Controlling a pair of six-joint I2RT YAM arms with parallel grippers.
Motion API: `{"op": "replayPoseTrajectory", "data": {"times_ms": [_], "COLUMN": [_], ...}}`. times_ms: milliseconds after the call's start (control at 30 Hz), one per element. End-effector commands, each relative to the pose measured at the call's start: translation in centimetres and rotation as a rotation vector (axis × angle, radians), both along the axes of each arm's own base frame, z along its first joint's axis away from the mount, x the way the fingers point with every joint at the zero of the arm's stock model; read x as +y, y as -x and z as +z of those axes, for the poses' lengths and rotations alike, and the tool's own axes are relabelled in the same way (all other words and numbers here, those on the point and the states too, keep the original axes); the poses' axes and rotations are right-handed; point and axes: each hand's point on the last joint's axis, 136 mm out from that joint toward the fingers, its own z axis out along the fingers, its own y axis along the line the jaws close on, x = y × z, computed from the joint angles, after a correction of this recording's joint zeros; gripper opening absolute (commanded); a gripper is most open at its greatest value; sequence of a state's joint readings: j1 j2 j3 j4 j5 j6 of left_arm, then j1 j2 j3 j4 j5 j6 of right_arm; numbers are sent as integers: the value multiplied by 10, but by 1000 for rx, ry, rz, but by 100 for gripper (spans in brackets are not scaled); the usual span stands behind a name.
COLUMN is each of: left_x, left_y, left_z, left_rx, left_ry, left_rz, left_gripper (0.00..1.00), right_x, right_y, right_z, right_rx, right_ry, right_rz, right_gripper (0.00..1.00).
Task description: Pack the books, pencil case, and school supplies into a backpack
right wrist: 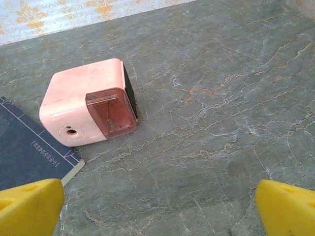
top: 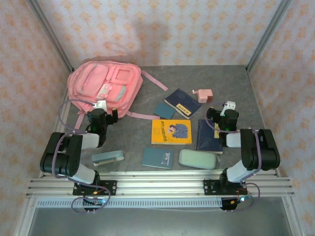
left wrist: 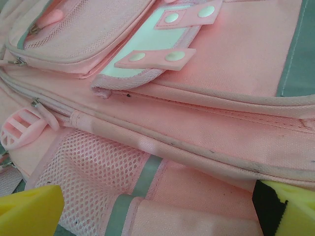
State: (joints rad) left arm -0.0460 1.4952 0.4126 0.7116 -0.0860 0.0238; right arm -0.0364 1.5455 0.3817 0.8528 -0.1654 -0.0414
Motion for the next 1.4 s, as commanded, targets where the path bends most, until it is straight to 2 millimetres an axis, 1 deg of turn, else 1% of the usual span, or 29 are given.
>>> {"op": "replayPoseTrajectory", "data": {"times_ms": [0, 700, 767, 833, 867, 967, 1000, 1033, 1067, 1100, 1133, 1167, 1233, 1300, 1333, 1367], "left_x": [2, 2, 5, 5, 4, 2, 0, -4, -11, -23, -40, -58, -94, -120, -135, -147], "left_y": [-7, -7, -7, -6, -5, 6, 12, 17, 19, 20, 21, 22, 28, 35, 40, 45], "left_z": [12, 13, 17, 29, 34, 59, 78, 96, 111, 127, 139, 150, 178, 204, 215, 222], "left_rx": [-41, -45, -45, -41, -44, -60, -101, -141, -171, -185, -189, -198, -254, -289, -274, -234], "left_ry": [-3, 1, 0, -1, -3, -26, -27, -35, -44, -61, -80, -91, -93, -86, -85, -75], "left_rz": [26, 25, 41, 48, 41, 48, 56, 57, 46, 7, -60, -131, -247, -310, -363, -429], "left_gripper": [100, 100, 100, 100, 100, 100, 100, 100, 100, 100, 100, 100, 100, 100, 100, 100], "right_x": [-1, -1, 0, 8, 9, 6, 7, 10, 14, 18, 27, 35, 74, 109, 125, 135], "right_y": [-4, -5, -4, -3, -3, -1, 2, 5, 9, 13, 18, 21, 30, 44, 53, 61], "right_z": [10, 10, 10, 16, 21, 43, 52, 67, 83, 104, 127, 145, 181, 209, 227, 238], "right_rx": [-41, -39, -40, -57, -62, -42, -45, -80, -130, -186, -239, -263, -287, -313, -332, -337], "right_ry": [0, 3, 2, 1, 5, 34, 52, 71, 75, 70, 61, 62, 119, 166, 173, 175], "right_rz": [4, 4, 10, 57, 60, 14, 7, -1, -8, -19, -29, -35, 56, 137, 177, 197], "right_gripper": [99, 99, 99, 99, 99, 99, 99, 99, 99, 99, 99, 99, 99, 99, 99, 99]}}
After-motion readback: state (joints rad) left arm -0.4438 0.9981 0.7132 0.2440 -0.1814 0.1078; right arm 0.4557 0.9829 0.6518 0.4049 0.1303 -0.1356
